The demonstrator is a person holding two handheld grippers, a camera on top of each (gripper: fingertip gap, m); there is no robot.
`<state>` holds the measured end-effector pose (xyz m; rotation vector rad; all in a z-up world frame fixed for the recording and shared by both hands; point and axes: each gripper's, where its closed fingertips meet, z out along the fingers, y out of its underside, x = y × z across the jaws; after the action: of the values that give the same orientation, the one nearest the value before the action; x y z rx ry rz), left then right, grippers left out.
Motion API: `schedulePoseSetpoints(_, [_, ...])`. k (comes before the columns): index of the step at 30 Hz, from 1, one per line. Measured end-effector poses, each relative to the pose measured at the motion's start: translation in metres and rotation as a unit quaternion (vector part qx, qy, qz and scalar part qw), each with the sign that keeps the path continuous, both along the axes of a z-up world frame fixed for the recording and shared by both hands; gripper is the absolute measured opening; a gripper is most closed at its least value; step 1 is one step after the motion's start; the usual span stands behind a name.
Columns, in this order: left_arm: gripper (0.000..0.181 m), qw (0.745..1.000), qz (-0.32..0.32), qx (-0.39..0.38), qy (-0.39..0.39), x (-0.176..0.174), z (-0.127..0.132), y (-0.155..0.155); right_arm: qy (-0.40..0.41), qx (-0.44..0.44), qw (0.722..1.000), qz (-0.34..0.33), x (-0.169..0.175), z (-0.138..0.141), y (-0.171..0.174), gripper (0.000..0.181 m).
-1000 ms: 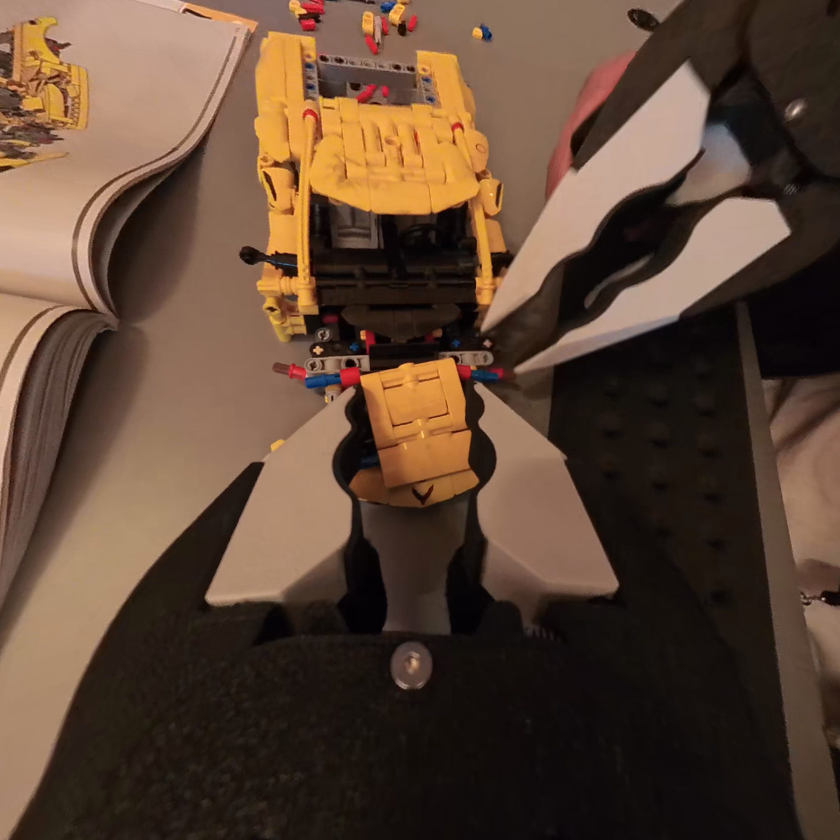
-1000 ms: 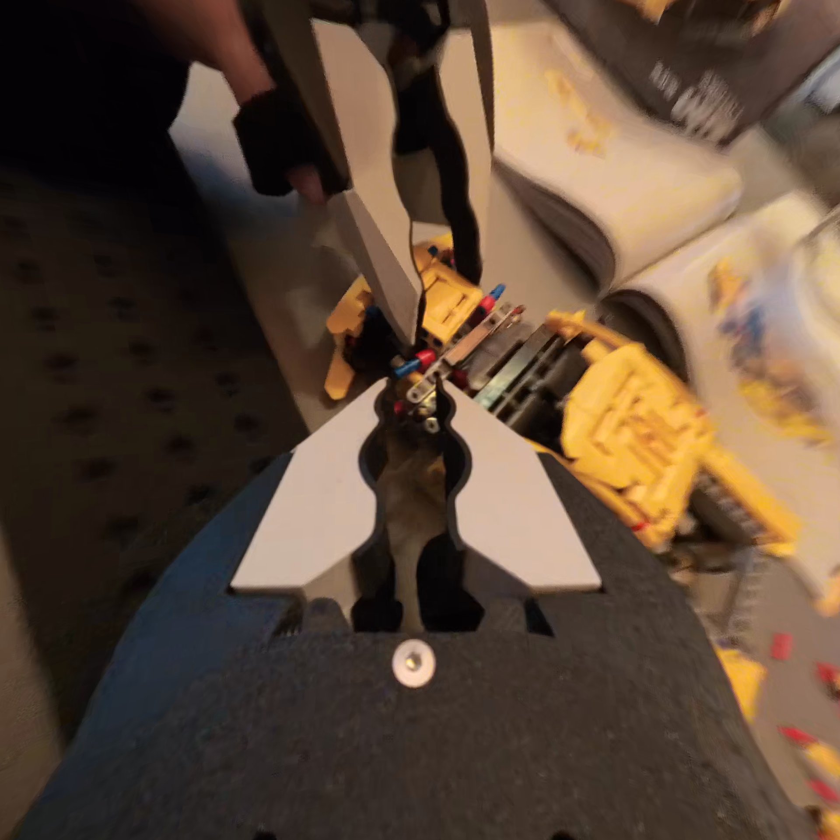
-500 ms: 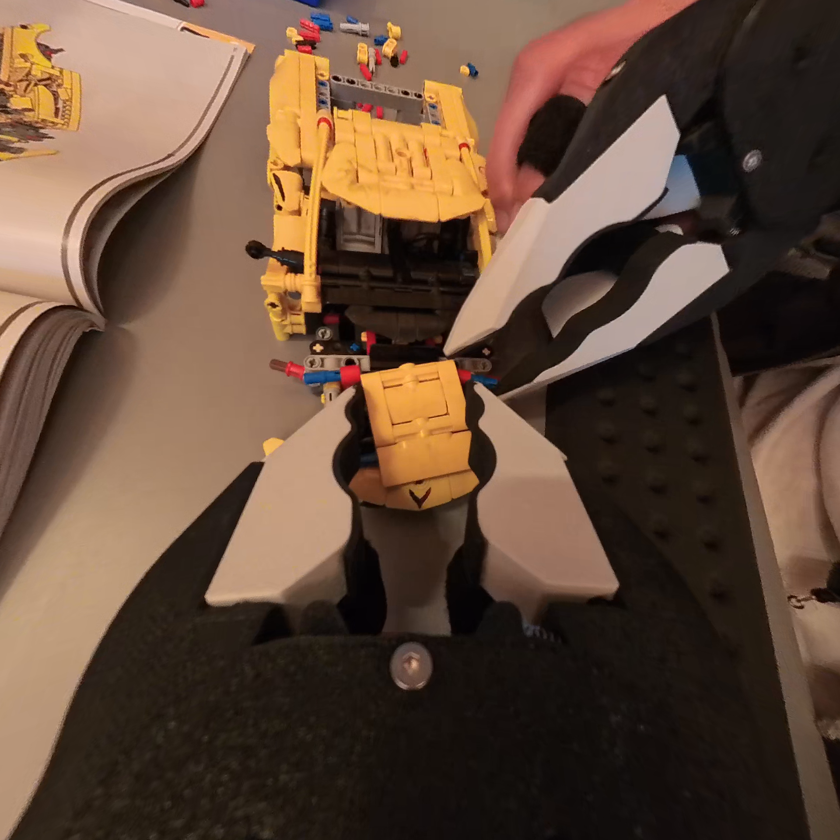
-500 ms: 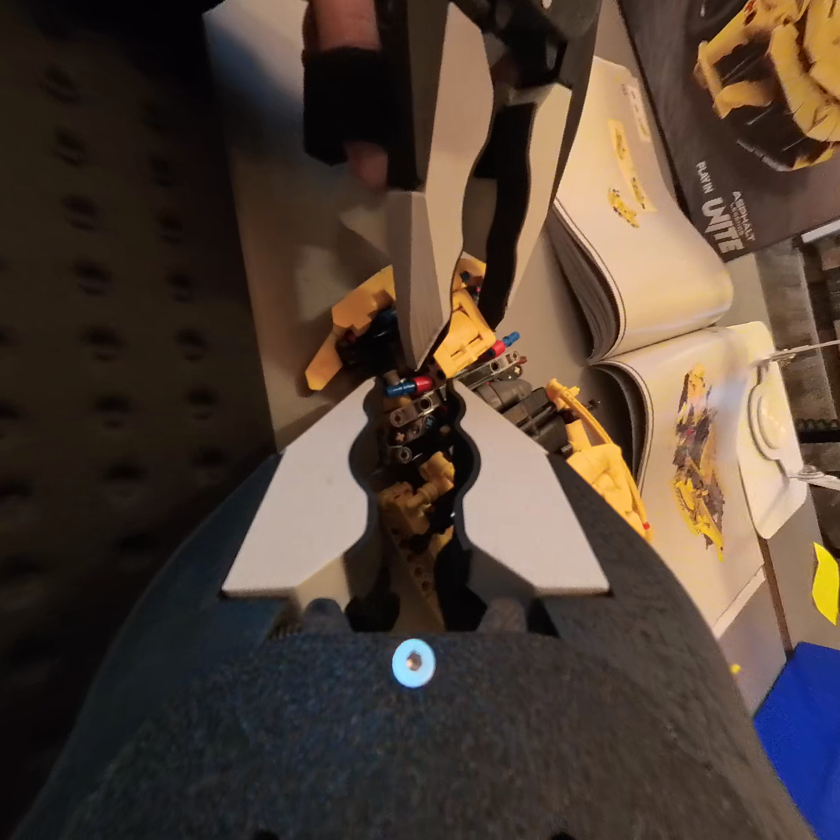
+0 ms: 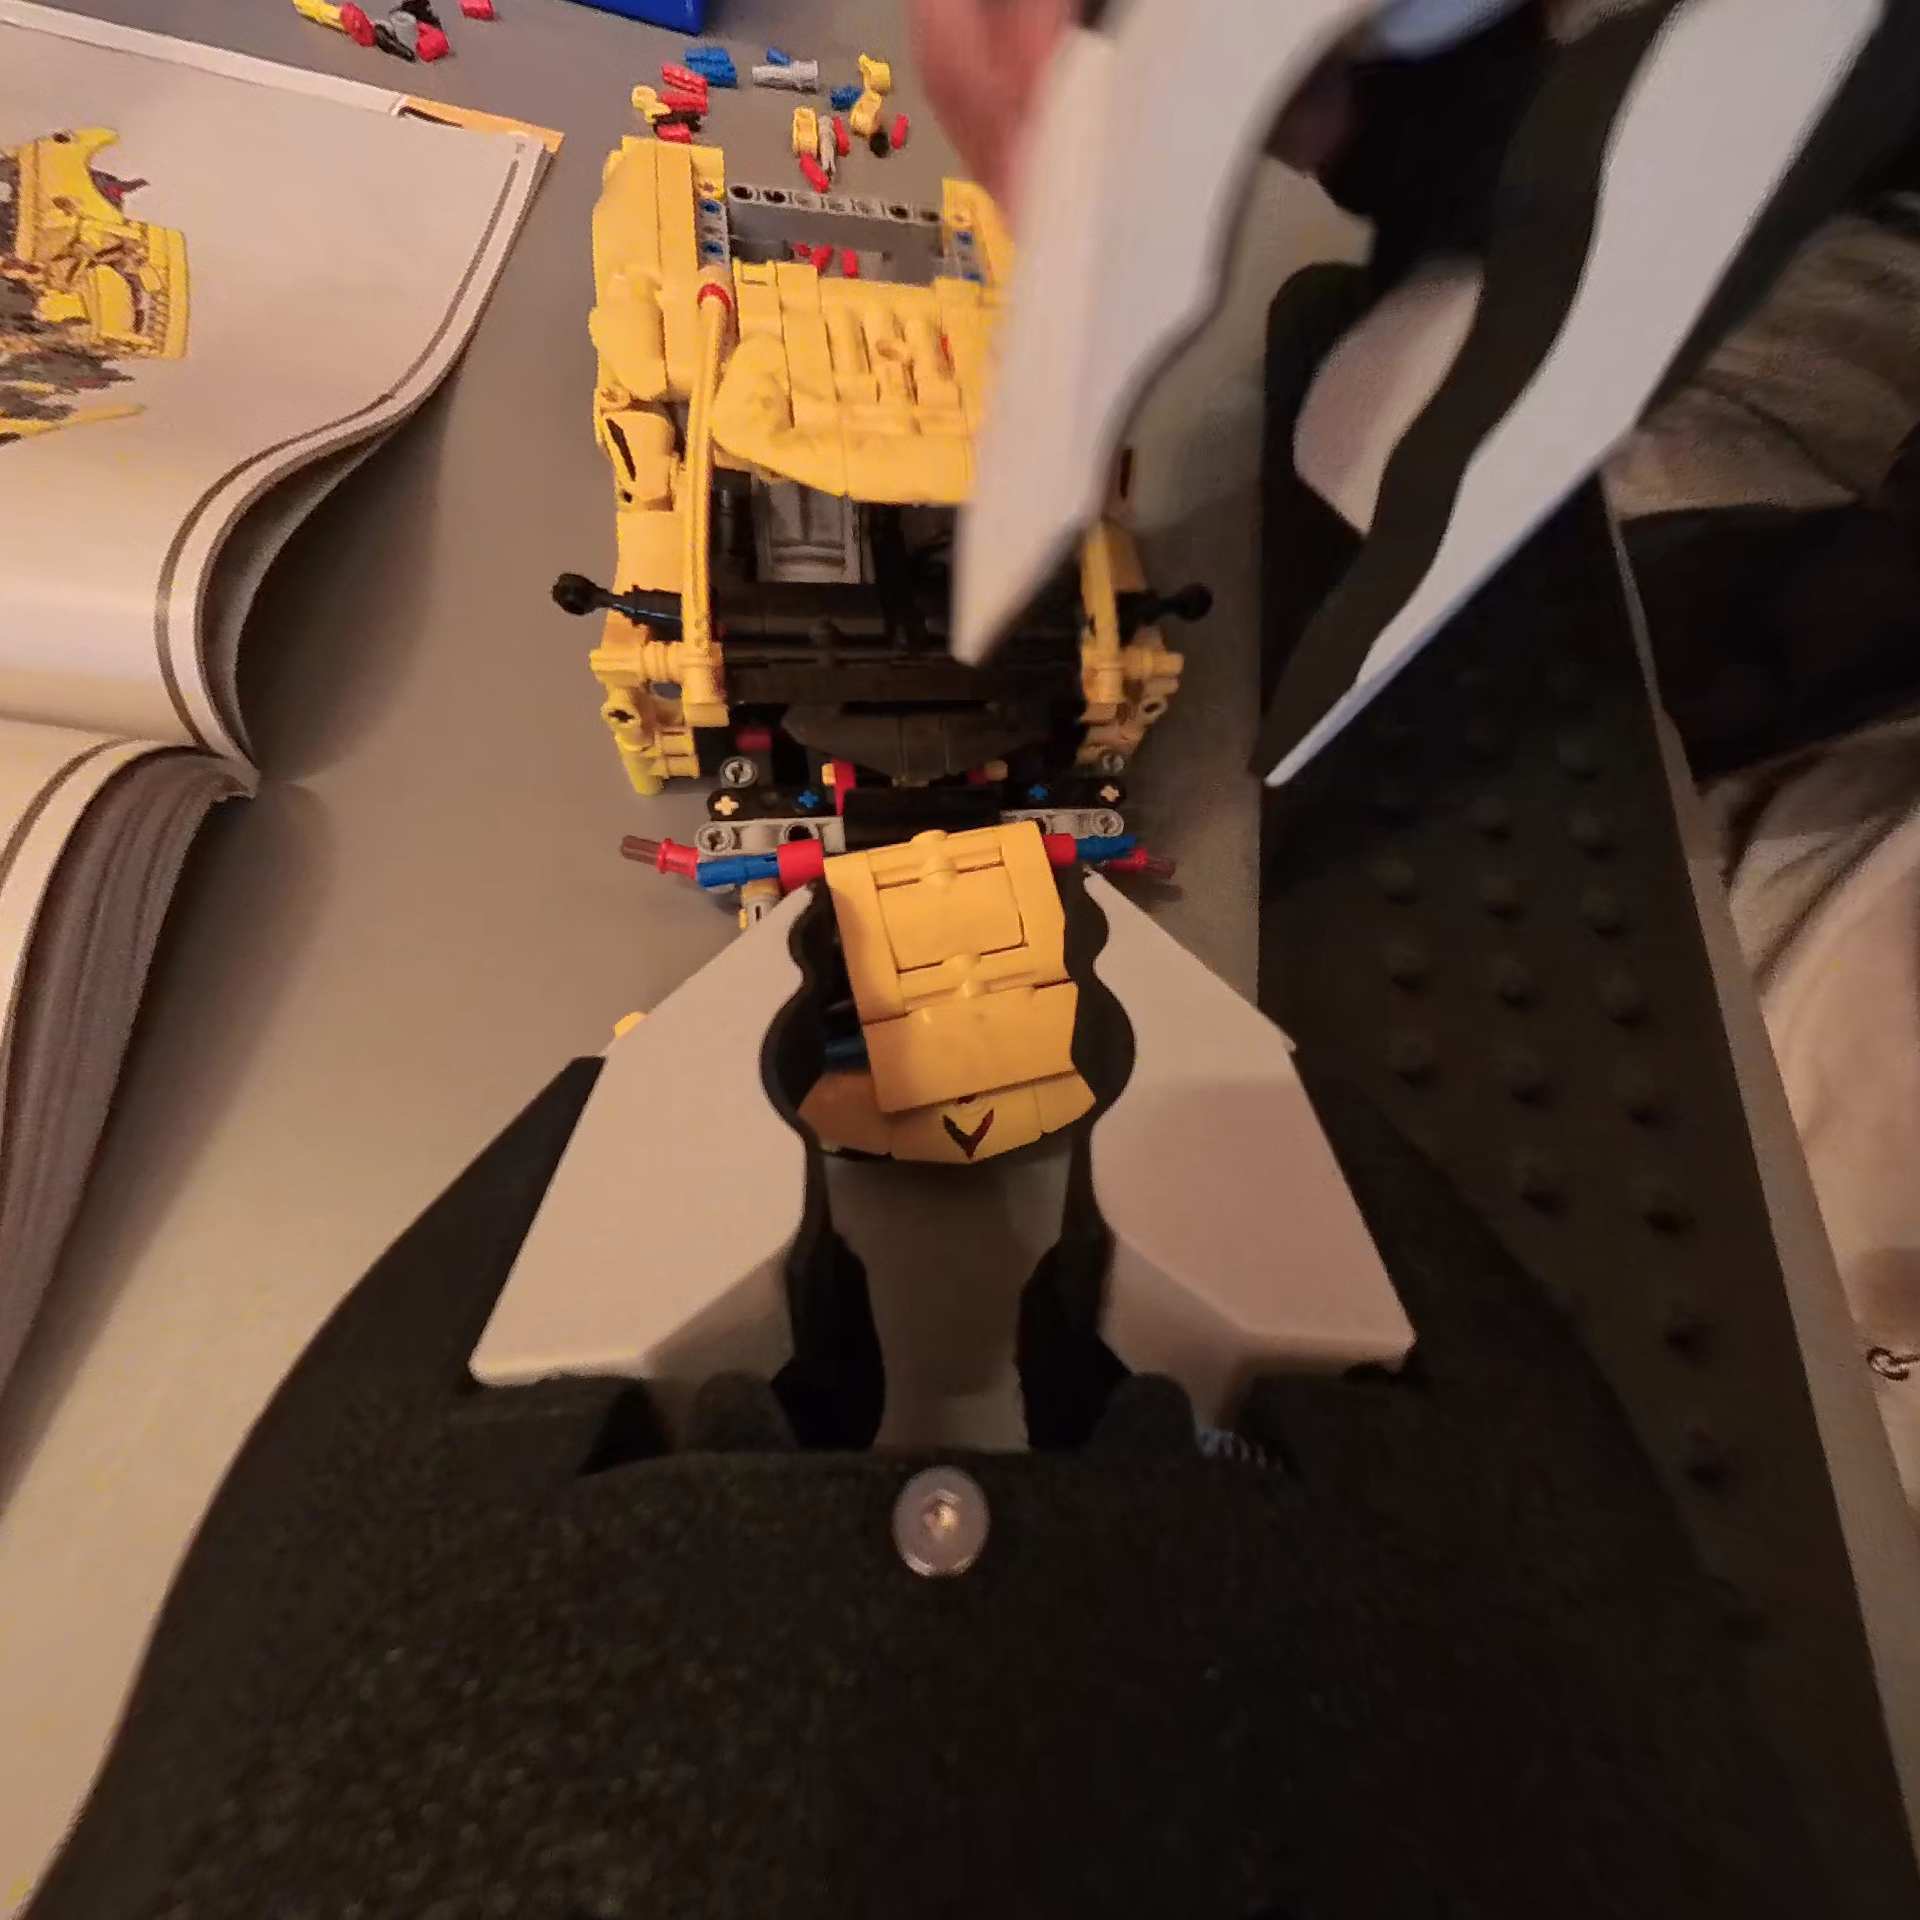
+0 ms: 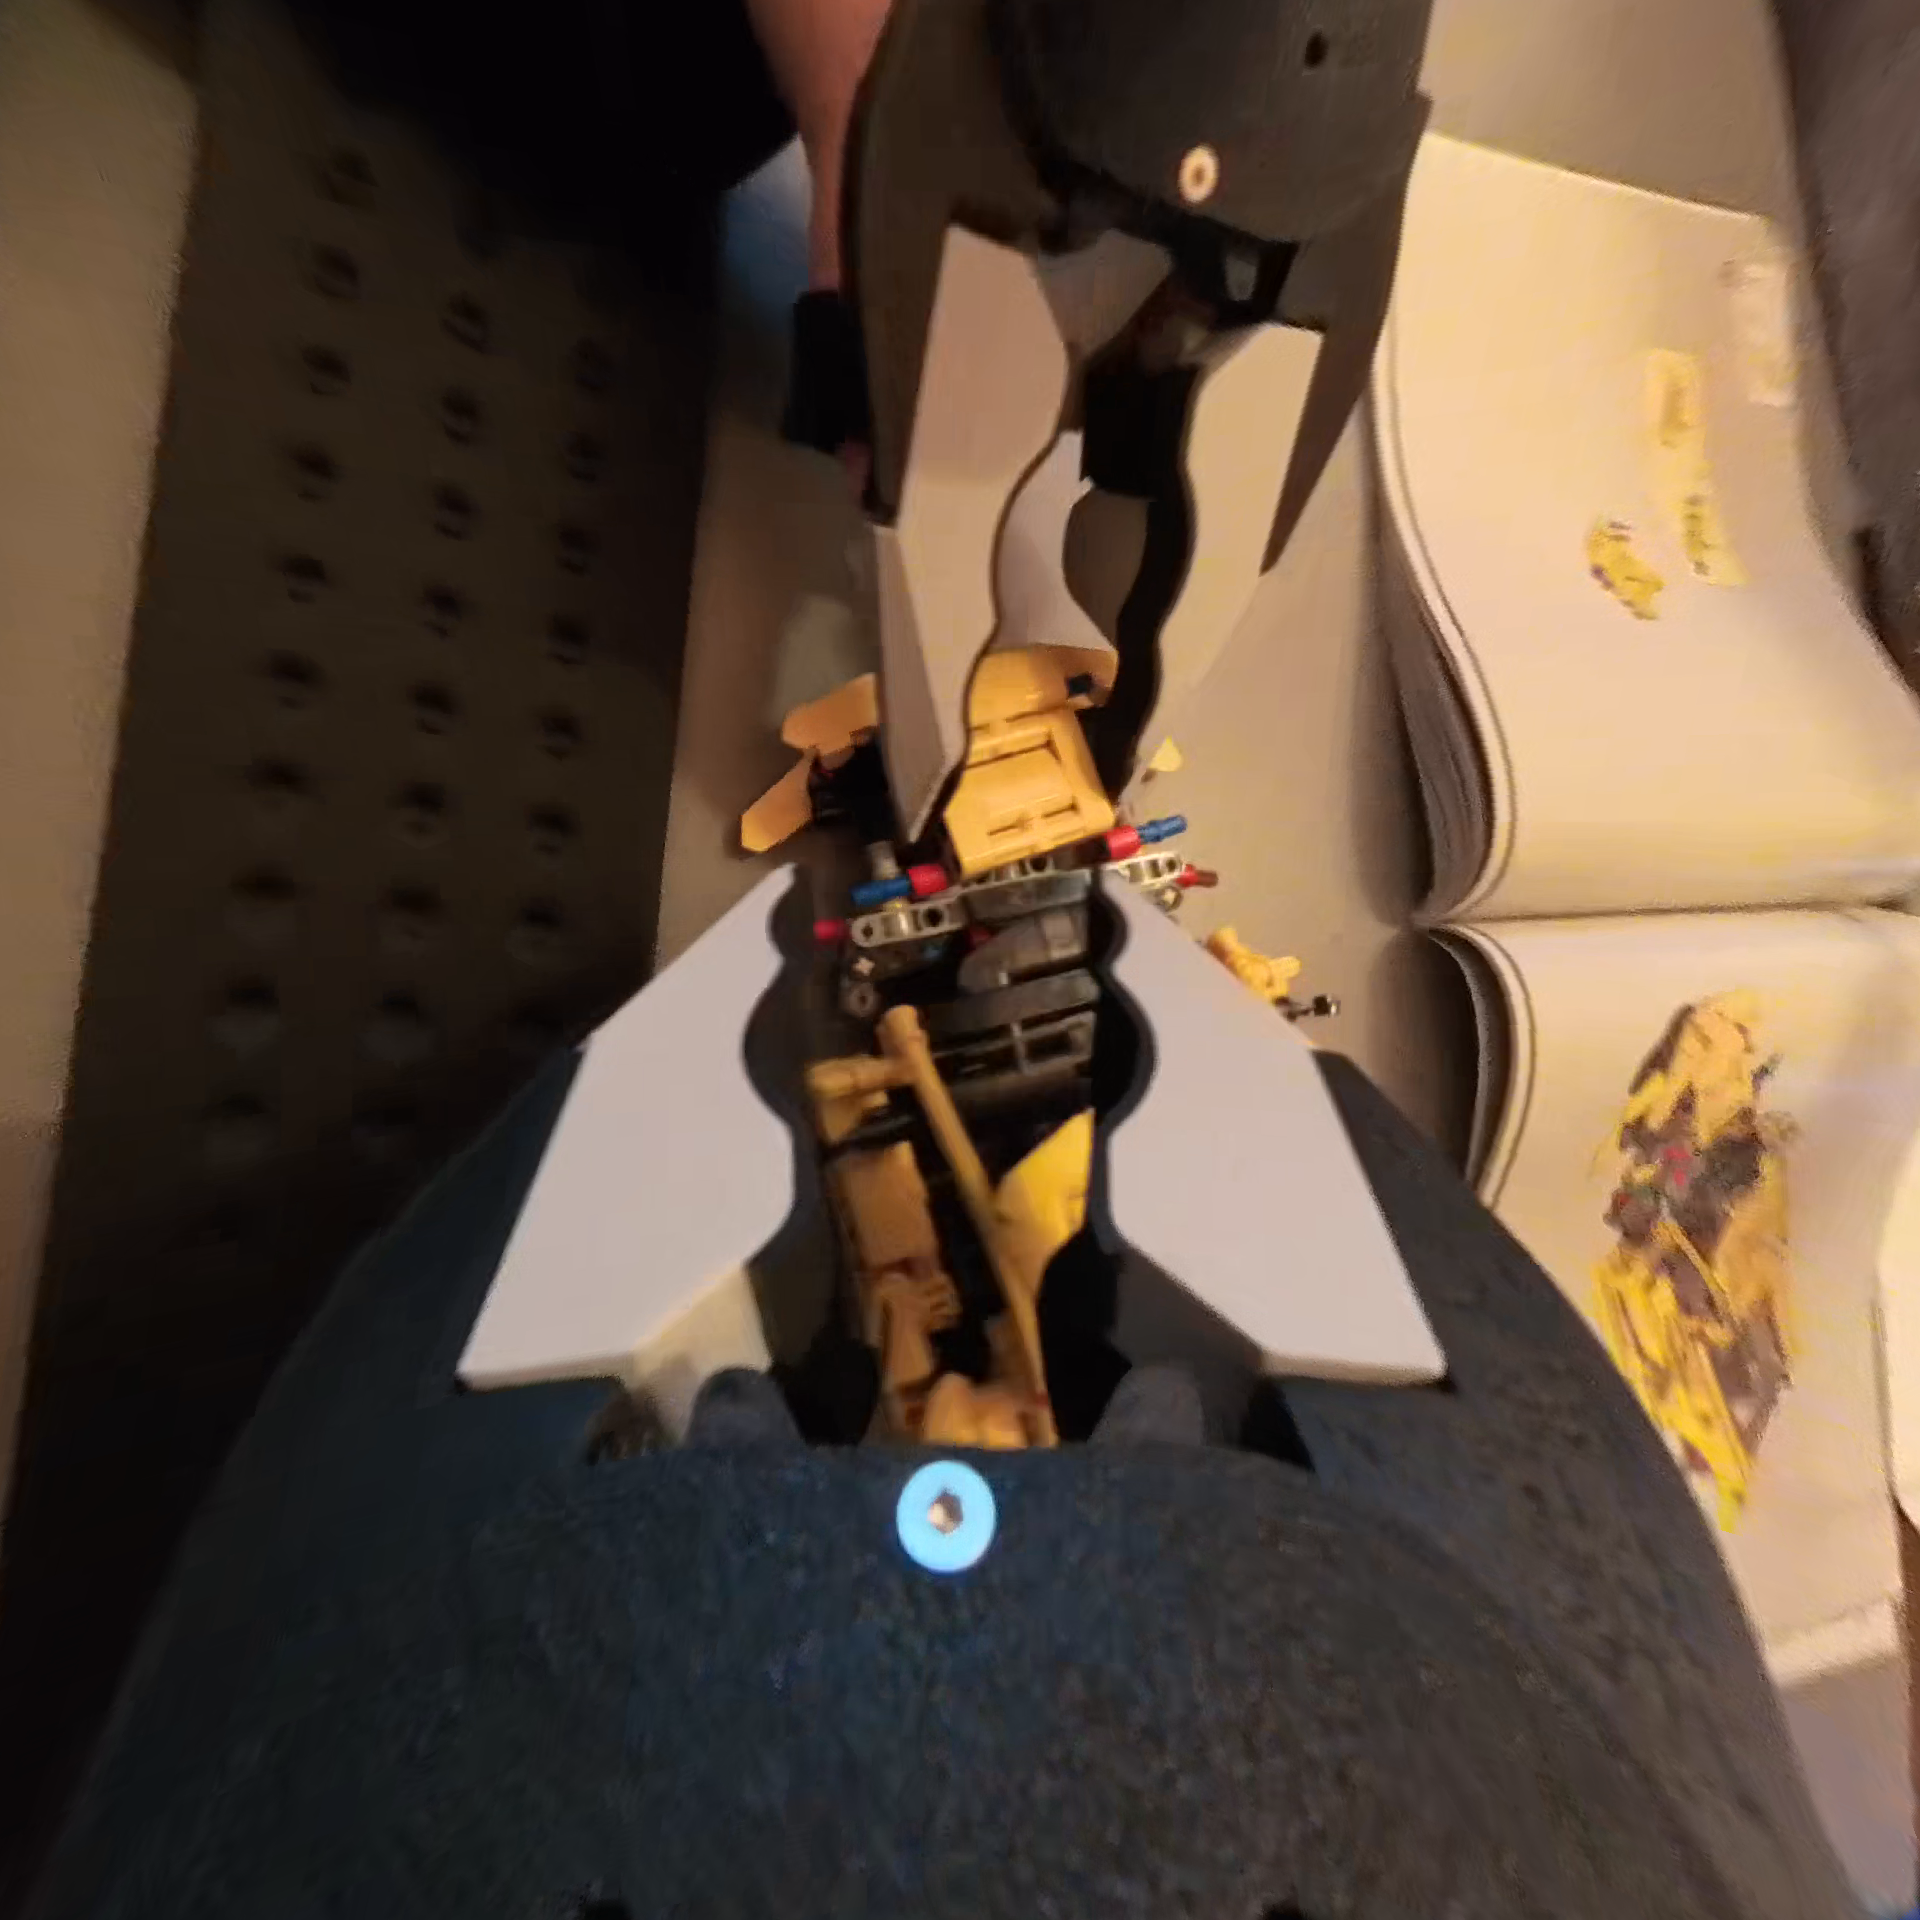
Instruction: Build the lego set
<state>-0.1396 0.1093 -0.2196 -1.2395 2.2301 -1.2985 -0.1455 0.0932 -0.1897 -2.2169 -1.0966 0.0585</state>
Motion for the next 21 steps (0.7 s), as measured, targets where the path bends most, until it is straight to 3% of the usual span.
schedulePoseSetpoints(4, [0.044, 1.000, 0.000, 0.005, -0.012, 0.000, 0.000, -0.001, -0.033, -0.067, 0.993, 0.093, 0.015, -0.021, 0.016, 0.069])
schedulePoseSetpoints(7, [0.044, 1.000, 0.000, -0.003, -0.017, 0.000, 0.000, -0.001, -0.066, -0.056, 0.987, 0.138, 0.007, -0.032, 0.021, 0.079])
schedulePoseSetpoints(12, [0.044, 1.000, 0.002, -0.004, -0.028, 0.001, 0.000, -0.002, -0.057, -0.103, 0.984, 0.136, 0.001, -0.047, 0.022, 0.080])
schedulePoseSetpoints(21, [0.044, 0.999, -0.002, 0.011, -0.038, 0.002, 0.000, -0.003, -0.039, -0.114, 0.982, 0.144, 0.001, -0.048, 0.020, 0.079])
